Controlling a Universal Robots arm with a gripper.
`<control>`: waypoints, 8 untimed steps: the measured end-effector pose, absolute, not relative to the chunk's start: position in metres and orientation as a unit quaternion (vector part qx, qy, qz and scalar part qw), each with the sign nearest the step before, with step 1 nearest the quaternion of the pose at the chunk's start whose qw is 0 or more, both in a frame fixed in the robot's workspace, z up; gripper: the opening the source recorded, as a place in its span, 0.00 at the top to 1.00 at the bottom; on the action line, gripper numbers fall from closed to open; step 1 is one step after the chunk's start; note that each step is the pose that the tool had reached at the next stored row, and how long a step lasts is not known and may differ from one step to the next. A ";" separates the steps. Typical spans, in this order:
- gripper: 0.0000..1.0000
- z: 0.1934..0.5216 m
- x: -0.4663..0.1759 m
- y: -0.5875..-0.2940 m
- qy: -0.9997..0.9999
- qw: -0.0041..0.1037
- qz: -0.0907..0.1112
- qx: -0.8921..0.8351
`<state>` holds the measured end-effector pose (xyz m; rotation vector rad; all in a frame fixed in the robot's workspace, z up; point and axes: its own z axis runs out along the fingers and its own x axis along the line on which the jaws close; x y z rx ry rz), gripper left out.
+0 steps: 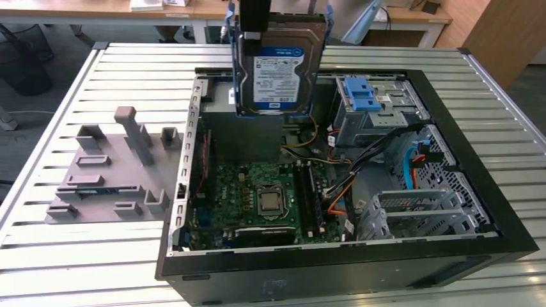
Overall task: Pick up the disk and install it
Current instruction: 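Pick up the disk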
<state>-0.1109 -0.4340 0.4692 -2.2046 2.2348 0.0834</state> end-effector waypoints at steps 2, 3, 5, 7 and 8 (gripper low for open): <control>0.63 0.469 -0.102 -0.434 0.712 0.001 0.027 -0.702; 0.63 0.469 -0.097 -0.434 0.712 0.001 0.027 -0.702; 0.63 0.468 -0.089 -0.434 0.712 0.001 0.027 -0.702; 0.63 0.468 -0.083 -0.434 0.712 0.001 0.027 -0.702; 0.63 0.468 -0.081 -0.434 0.712 0.001 0.027 -0.702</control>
